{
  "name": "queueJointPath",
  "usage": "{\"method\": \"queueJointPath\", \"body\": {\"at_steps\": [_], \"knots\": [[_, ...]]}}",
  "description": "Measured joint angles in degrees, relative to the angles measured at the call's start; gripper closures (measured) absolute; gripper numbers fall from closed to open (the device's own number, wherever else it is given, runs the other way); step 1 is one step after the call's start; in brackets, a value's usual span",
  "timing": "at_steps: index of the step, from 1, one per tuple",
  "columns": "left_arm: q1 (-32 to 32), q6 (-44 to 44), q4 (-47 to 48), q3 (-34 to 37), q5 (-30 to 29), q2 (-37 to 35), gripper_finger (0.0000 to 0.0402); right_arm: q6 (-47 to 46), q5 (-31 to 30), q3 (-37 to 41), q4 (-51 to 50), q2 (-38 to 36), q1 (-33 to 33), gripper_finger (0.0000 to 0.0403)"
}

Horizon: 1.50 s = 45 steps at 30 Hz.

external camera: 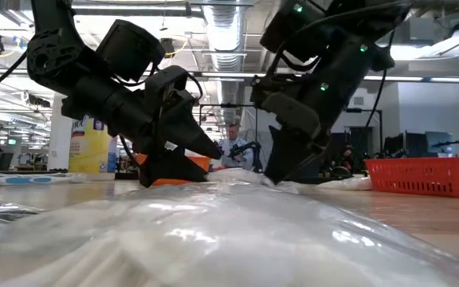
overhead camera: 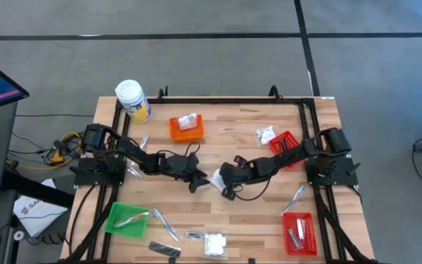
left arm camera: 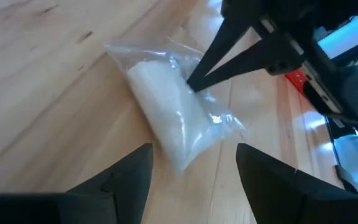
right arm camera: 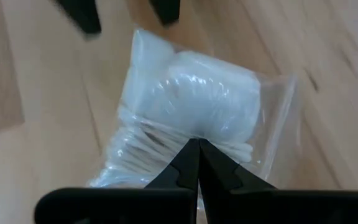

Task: Pick & Place Travel size toiletries
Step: Put the white cotton pack into the orange basket

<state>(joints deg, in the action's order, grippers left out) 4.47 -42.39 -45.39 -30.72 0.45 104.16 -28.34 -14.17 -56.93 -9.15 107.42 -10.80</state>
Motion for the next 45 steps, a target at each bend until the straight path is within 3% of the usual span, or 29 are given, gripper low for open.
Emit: {"method": "queueJointPath", "body": {"at_steps": [5, 14, 20, 27, 37, 41, 45], "knots": [[0.0, 0.3, -0.2, -1.0, -0.1, 1.9, 0.0175, 0.3, 0.3, 0.0, 4.4, 3.2, 0.8, 0.0403], [0.5, -0.1, -1.1, -7.7, 3.1, 9.0, 0.0183, 2.1, 0.3, 0.3, 4.3, 0.8, -0.1, 0.0403], [1.5, 0.0, 1.1, -7.8, 6.2, 6.9, 0.0243, 3.5, 0.6, 0.5, 1.6, -1.6, -1.5, 0.0403], [2.3, 2.9, 6.0, -7.5, 6.0, 4.7, 0.038, 3.5, -0.9, 0.5, -2.7, -4.7, -2.3, 0.0403], [3.5, 9.7, 7.1, -6.5, 3.9, 3.6, 0.0401, 5.0, -2.6, 0.4, -4.6, -11.2, -3.9, 0.0403], [6.2, 17.1, 9.7, -6.7, -1.9, -1.3, 0.0401, 5.4, -5.0, 0.4, -5.6, -14.7, -5.3, 0.0399], [10.6, 25.2, 15.2, -6.6, -12.9, -7.8, 0.0401, 6.1, -6.8, 0.4, -5.6, -17.5, -6.8, 0.0374]]}}
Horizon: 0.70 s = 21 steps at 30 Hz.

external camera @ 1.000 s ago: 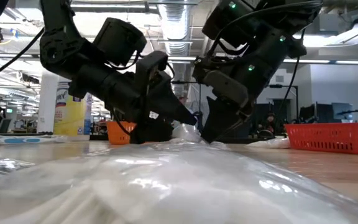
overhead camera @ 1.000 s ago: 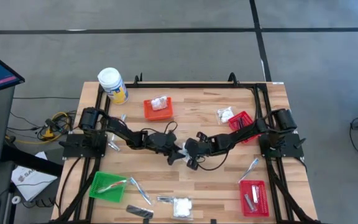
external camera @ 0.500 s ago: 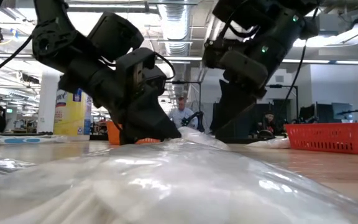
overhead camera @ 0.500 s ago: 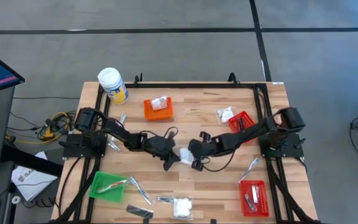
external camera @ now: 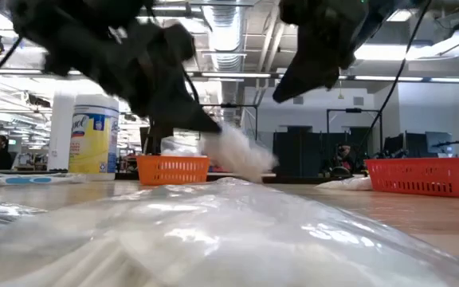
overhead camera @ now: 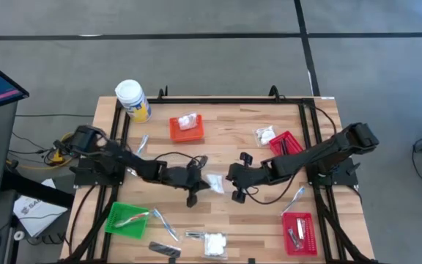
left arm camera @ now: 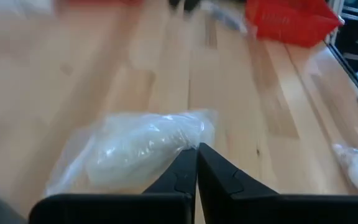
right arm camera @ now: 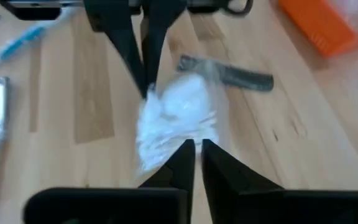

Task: Pick & Place Travel size toiletries
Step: Put the white cotton pack into the orange basket

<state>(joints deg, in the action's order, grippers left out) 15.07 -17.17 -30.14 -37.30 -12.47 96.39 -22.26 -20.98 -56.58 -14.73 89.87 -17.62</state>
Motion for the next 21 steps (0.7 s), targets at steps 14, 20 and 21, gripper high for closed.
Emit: {"method": "queueJointPath", "body": {"at_steps": [14, 20, 21], "knots": [[10.9, 15.6, 0.0, 8.1, -16.1, -15.1, 0.0401, 0.7, 8.0, 0.0, 5.1, -1.0, 1.6, 0.0252], [13.9, 18.4, -1.0, 8.0, -11.9, -18.0, 0.0401, 4.6, 22.5, 0.0, 12.2, -1.0, 6.4, 0.0238], [14.4, 18.4, -0.9, 8.0, -11.1, -18.5, 0.0401, 4.7, 25.3, 0.0, 13.4, -1.0, 7.4, 0.024]]}}
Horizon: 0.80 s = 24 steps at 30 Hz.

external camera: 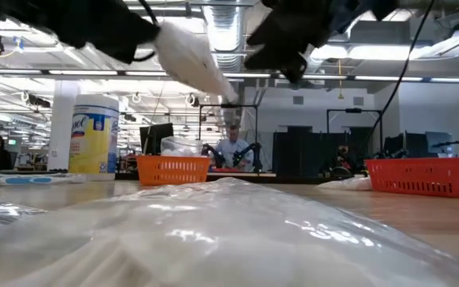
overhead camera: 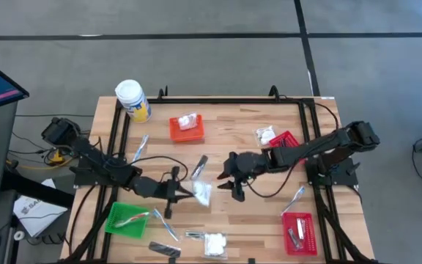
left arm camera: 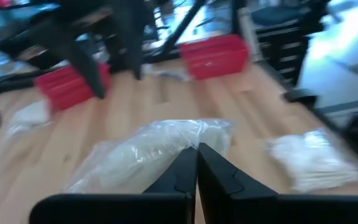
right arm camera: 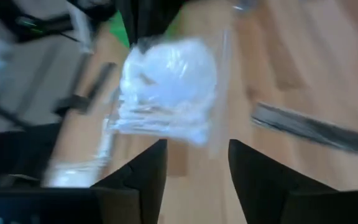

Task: Pick & Place Travel size toiletries
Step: Put the white cotton pack into the orange basket

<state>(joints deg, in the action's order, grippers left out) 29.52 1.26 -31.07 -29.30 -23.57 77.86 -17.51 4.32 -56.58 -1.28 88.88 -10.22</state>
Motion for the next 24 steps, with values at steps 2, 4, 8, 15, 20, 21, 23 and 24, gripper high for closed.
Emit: {"method": "queueJointPath", "body": {"at_steps": [2, 4, 8, 15, 20, 21, 23, 24], "knots": [[0.9, 0.3, -0.3, 0.0, 1.4, -1.0, 0.0401, 0.0, 6.5, 0.0, 2.9, 0.0, 2.2, 0.0247], [1.9, 0.8, -0.4, 0.0, 1.5, -1.8, 0.0401, -0.1, 12.9, 0.0, 6.0, 0.0, 4.3, 0.0256], [4.3, 3.2, -2.1, 0.0, 1.5, -3.2, 0.0401, -4.0, 24.9, 0.0, 13.3, 2.0, 7.9, 0.0271], [6.5, 6.0, -5.1, 0.0, 1.6, -3.7, 0.0401, -13.3, 40.4, -0.1, 31.6, 12.0, 10.9, 0.0275], [6.5, 6.4, -5.0, 0.0, 1.5, -3.7, 0.0401, -23.3, 48.3, 0.0, 51.9, 19.9, 11.0, 0.0267], [6.5, 6.4, -5.0, 0.0, 1.5, -3.7, 0.0401, -25.2, 49.0, 0.0, 54.9, 21.2, 11.0, 0.0265], [6.5, 6.4, -5.1, 0.0, 1.5, -3.7, 0.0401, -27.7, 49.7, 0.0, 57.8, 23.5, 11.1, 0.0263], [6.5, 6.4, -5.1, 0.0, 1.6, -3.7, 0.0401, -28.3, 49.7, 0.0, 57.8, 24.4, 11.3, 0.0262]]}}
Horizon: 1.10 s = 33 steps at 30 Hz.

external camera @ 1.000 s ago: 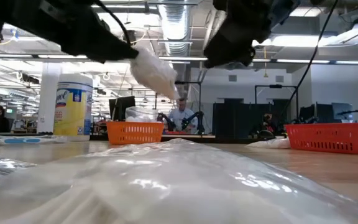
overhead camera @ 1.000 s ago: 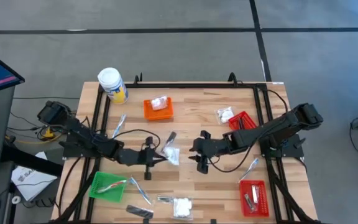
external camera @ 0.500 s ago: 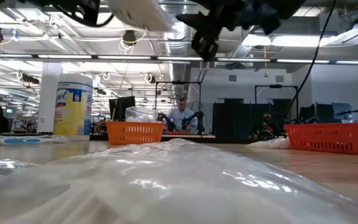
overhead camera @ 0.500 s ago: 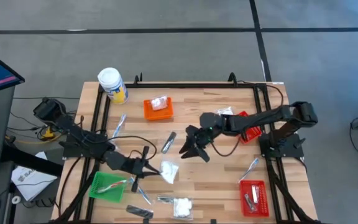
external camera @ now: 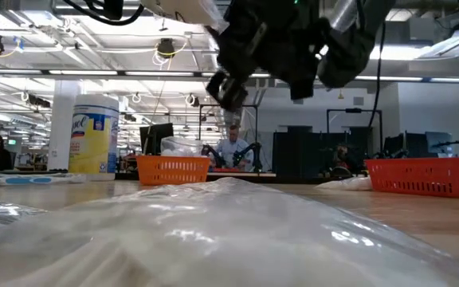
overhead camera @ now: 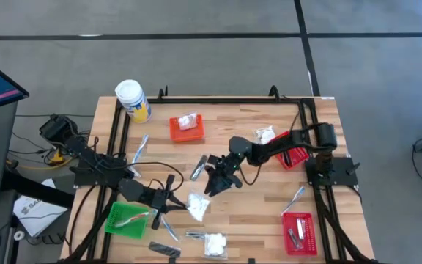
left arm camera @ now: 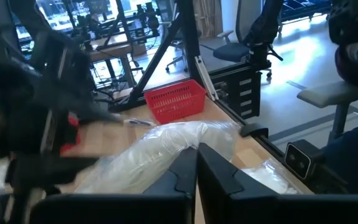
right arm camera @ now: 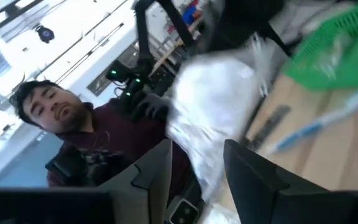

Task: Pick & Place Travel size toiletries
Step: Put the white cotton pack into the orange basket

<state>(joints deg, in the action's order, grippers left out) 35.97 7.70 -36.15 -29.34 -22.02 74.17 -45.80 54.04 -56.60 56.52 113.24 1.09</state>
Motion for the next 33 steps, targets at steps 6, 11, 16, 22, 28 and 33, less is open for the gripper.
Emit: {"method": "queueJointPath", "body": {"at_steps": [6, 11, 16, 22, 28, 33], "knots": [[0.3, 0.7, -0.4, 0.0, 0.0, 0.0, 0.0401, -2.3, -0.5, -0.1, 1.6, 3.5, 2.0, 0.0251], [0.0, 0.7, -0.3, 0.0, 0.0, 0.0, 0.0401, -2.0, -0.1, -0.3, 6.6, 3.8, 1.3, 0.0215], [0.0, 0.7, -0.1, 0.0, 0.0, 0.0, 0.0401, -2.0, 0.0, -0.6, 7.5, 3.5, -0.4, 0.015], [0.0, 0.7, -0.1, 0.0, 0.0, 0.1, 0.0401, -2.3, -0.1, -2.4, 6.3, 3.4, -1.4, 0.0097], [-0.8, 0.6, 0.6, -0.1, -0.2, 0.9, 0.0401, -2.2, -0.1, -3.0, 4.0, 3.4, -1.5, 0.0092], [-2.1, 0.0, 1.0, -0.1, -0.4, 2.9, 0.0401, -0.9, -0.1, -3.0, 2.0, 3.4, -1.5, 0.01]]}}
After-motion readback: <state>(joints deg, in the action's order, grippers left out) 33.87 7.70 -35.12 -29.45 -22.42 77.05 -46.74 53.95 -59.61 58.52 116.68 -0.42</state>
